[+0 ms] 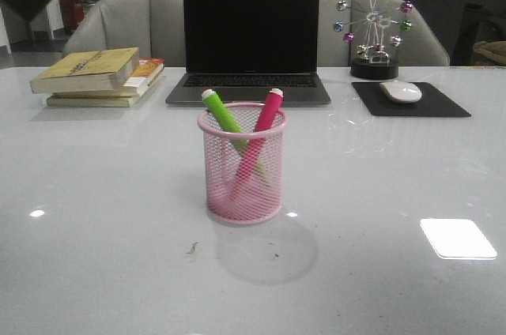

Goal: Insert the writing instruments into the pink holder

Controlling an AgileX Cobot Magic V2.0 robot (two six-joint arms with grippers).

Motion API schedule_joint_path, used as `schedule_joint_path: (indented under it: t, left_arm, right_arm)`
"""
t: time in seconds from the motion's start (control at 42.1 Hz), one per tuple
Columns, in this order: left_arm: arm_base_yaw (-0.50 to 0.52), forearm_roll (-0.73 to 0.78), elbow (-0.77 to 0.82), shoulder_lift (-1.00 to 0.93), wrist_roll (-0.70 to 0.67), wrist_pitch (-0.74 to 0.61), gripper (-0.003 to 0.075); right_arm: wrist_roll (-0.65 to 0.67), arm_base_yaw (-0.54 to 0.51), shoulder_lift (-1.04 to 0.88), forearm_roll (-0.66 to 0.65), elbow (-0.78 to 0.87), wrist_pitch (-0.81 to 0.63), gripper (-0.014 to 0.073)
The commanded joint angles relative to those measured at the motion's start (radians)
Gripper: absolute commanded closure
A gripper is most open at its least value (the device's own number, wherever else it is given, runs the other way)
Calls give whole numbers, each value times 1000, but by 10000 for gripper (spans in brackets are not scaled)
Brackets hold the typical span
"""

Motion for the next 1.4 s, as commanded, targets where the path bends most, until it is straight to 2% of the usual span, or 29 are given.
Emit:
schedule_joint_path:
  t: [0.0,0.166,0.332,0.427,0.617,0.735,0.83,1.376]
  left_arm:
    - [4,21,28,-80,-30,-37,318]
    - [4,100,105,-172,-161,-2,318]
    - [4,109,127,-212,-199,-6,318]
    - [4,109,127,-212,-217,-6,337]
    - [4,109,127,-212,-178,-5,510]
    - [4,109,127,-212,-154,-5,594]
    - [4,109,127,-212,-154,-5,629]
    - [4,107,127,-212,-154,-14,627]
  right_arm:
    - [-7,-3,-7,-5,-24,-61,146]
    - [0,-3,-7,-5,-8,-73,146]
    - [0,-3,-7,-3,9,-96,157]
    - [0,-3,-7,5,12,-114,244]
    - [0,-3,-7,6,12,-118,455]
    - [0,-3,-7,6,12,-116,545]
    - [0,-3,-7,6,12,-114,536]
    - [0,-3,-7,6,12,-108,536]
